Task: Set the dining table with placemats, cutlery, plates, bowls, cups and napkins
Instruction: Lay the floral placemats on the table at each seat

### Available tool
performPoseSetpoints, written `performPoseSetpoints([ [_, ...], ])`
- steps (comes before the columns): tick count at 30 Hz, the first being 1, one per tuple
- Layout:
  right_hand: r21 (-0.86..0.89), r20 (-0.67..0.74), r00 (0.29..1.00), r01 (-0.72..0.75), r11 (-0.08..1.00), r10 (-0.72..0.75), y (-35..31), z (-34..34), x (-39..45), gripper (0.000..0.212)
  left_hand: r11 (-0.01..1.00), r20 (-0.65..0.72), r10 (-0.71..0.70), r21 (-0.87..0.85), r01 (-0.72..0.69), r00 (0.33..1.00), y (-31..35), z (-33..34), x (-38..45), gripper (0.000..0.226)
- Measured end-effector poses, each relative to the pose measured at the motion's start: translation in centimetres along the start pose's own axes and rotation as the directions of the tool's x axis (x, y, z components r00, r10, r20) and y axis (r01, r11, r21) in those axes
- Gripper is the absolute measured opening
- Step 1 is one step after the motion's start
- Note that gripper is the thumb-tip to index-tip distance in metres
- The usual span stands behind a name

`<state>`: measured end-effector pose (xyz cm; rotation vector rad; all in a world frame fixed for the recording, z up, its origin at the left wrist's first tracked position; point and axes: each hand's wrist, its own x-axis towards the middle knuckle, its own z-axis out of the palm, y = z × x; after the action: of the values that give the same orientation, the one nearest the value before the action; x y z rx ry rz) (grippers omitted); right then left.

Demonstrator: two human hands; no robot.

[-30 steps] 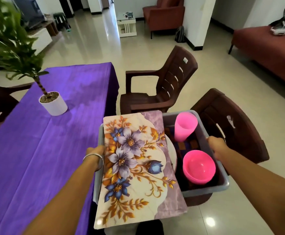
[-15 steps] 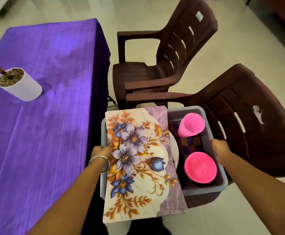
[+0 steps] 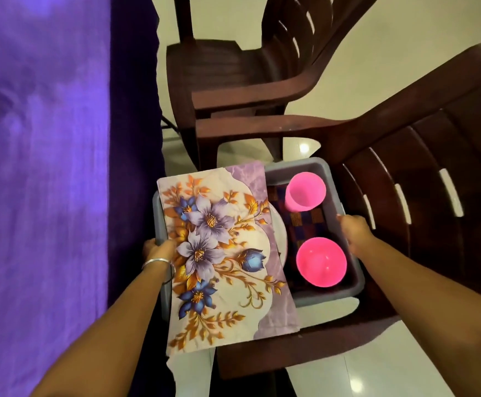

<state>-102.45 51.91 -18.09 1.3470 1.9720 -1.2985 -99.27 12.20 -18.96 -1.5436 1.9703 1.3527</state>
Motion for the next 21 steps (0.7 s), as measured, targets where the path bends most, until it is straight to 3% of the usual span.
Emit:
performPoseSetpoints([
  [3, -0.008, 0.02, 0.999, -0.041, 0.999, 0.041, 0.4, 1.3, 1.7, 0.035, 1.0, -0.007, -0.001, 0.021, 0.001, 1.0, -0.1, 0.8, 1.0, 0.036],
  [5, 0.003, 0.02, 0.999, -0.041, 0.999, 0.041, 0.5, 2.1, 2.7, 0.034, 0.999, -0.038, -0.002, 0.036, 0.004, 0.999, -0.4, 1.4, 1.9, 0.032],
  [10, 0.036, 0.013, 0.998, -0.059, 0.998, 0.059, 1.4, 3.6, 5.8, 0.027, 0.996, -0.038, -0.017, 0.087, 0.02, 0.999, -0.8, 2.3, 4.0, 0.041],
  [14, -0.007, 0.022, 0.999, -0.038, 0.999, 0.038, 1.5, 4.3, 5.8, 0.01, 0.997, -0.045, -0.025, 0.078, 0.028, 0.999, -0.4, 2.7, 4.5, 0.046],
  [19, -0.103, 0.045, 0.998, 0.053, 0.993, -0.048, 2.7, 5.1, 5.7, 0.014, 0.991, 0.011, 0.033, 0.128, -0.034, 0.999, -0.6, 2.0, 4.8, 0.058],
  [21, -0.141, 0.068, 0.995, 0.081, 0.987, -0.073, 3.1, 5.5, 5.2, 0.019, 0.986, 0.041, 0.063, 0.154, -0.069, 0.997, -1.0, 1.9, 5.6, 0.075],
])
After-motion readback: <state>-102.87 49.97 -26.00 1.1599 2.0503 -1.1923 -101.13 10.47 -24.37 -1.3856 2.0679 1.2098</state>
